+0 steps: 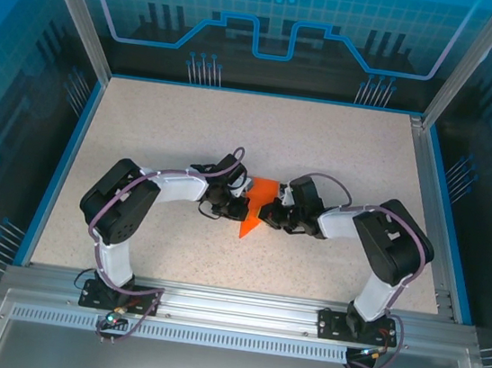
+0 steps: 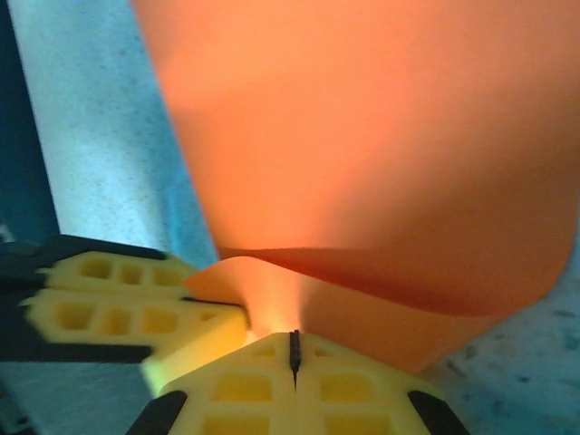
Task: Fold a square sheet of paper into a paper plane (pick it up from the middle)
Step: Third fold the triangle at the center of the table.
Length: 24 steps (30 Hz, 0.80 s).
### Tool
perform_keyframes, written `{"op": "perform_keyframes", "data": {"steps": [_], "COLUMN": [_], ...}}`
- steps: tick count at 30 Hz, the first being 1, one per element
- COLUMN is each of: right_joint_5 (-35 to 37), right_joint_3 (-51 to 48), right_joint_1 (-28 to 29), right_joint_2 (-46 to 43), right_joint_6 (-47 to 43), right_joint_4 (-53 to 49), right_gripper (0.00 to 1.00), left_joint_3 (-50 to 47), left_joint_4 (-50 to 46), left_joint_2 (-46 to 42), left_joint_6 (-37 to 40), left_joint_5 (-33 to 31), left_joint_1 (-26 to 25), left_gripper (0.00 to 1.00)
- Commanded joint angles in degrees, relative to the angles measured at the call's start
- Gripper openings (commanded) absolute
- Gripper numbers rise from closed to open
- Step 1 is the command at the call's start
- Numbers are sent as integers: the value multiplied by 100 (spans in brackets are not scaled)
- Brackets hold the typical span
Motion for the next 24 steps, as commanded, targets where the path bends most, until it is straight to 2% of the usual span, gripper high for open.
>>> {"op": "perform_keyframes", "data": {"steps": [1, 7, 13, 18, 24], "right_joint_5": [105, -61, -292, -587, -308], "right_joint_3": [80, 112, 215, 333, 313], "right_joint_1": [-68, -126, -418, -552, -568], "right_joint_2": [189, -8, -403, -134, 111], "right_joint_6": [-165, -154, -361, -426, -489], "right_joint_4": [-84, -193, -312, -245, -310], "right_gripper": [0, 0, 1, 1, 0], "left_joint_3": [69, 95, 105, 119, 81], "left_joint_4": [-343, -399, -399, -410, -397], "left_joint_2": [186, 210, 205, 204, 186], "left_joint_6": [173, 227, 217, 209, 208], "left_joint_5": [-32, -76, -63, -67, -85], "left_joint_1": [-21, -24, -24, -21, -30], "left_gripper": [7, 6, 6, 6, 6]}}
